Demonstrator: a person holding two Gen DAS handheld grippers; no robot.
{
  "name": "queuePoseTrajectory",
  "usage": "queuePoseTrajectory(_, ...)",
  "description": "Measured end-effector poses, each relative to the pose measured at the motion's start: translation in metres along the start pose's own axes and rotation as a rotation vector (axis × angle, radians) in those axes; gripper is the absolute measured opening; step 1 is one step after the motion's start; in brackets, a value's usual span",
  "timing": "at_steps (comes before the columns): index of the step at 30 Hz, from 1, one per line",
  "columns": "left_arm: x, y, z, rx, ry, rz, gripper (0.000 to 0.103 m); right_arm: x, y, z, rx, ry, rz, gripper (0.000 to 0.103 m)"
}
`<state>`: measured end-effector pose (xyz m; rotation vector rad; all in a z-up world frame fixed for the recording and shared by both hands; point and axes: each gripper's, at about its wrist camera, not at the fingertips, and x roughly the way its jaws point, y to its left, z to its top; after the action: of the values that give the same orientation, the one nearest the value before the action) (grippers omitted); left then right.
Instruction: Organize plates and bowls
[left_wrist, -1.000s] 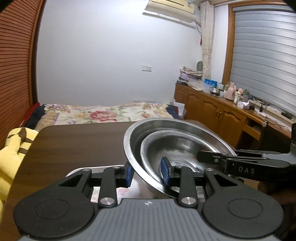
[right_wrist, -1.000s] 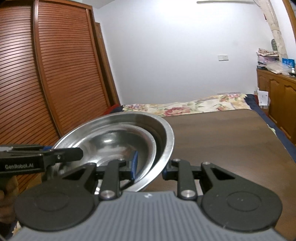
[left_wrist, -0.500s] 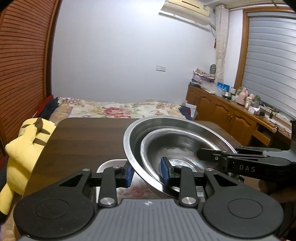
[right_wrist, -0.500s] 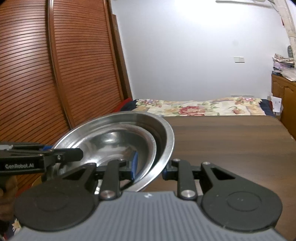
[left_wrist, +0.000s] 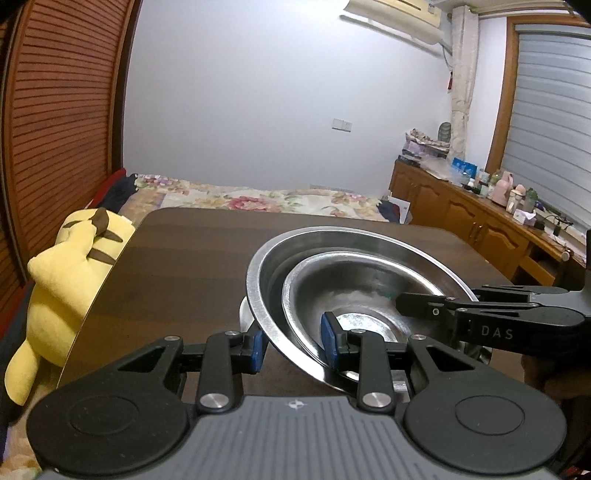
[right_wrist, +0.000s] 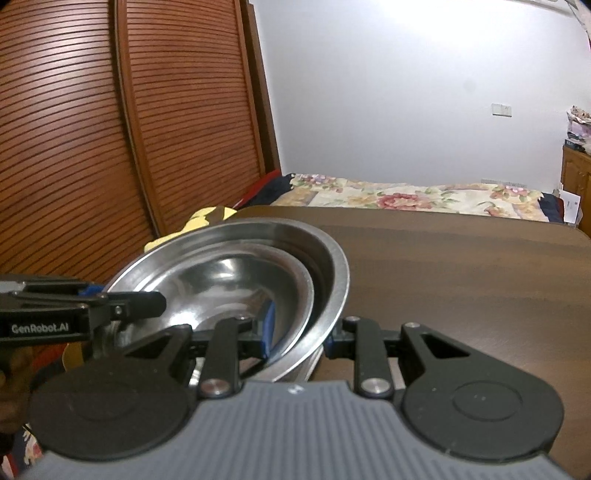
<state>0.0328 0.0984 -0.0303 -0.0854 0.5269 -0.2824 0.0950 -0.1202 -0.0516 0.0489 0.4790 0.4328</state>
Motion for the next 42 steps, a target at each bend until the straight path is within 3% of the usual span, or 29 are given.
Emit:
queuePoseTrajectory(10,0.006,0.004,-0.01,-0.014,0.035,0.022,0.033,0.008,0.006,-0.005,-0.011,0.032,-0.003,0.028)
queuePoseTrajectory(22,0.006,-0.002,-0.012,-0.003,0.024,0.057,0.034,0.014,0.007,-0.004,-0.031,0.047,0.015,0.03)
queuePoseTrajectory(26,0.005,-0.003,-0.012,-0.01,0.021,0.068,0.035,0.014,0.006,-0.003,-0.035,0.055,0.013,0.037)
queuePoseTrajectory(27,0.004,-0.004,-0.012,-0.011,0.02,0.073,0.036,0.014,0.006,-0.004,-0.036,0.052,0.011,0.045)
queuePoseTrajectory(37,-0.006,-0.004,0.0,-0.001,-0.025,0.103,0.073,-0.004,0.0,-0.004,-0.044,0.018,-0.033,0.064)
queuePoseTrajectory(42,-0.013,-0.012,0.008,0.017,-0.057,0.108,0.085,-0.021,-0.008,0.002,-0.028,-0.028,-0.063,0.07)
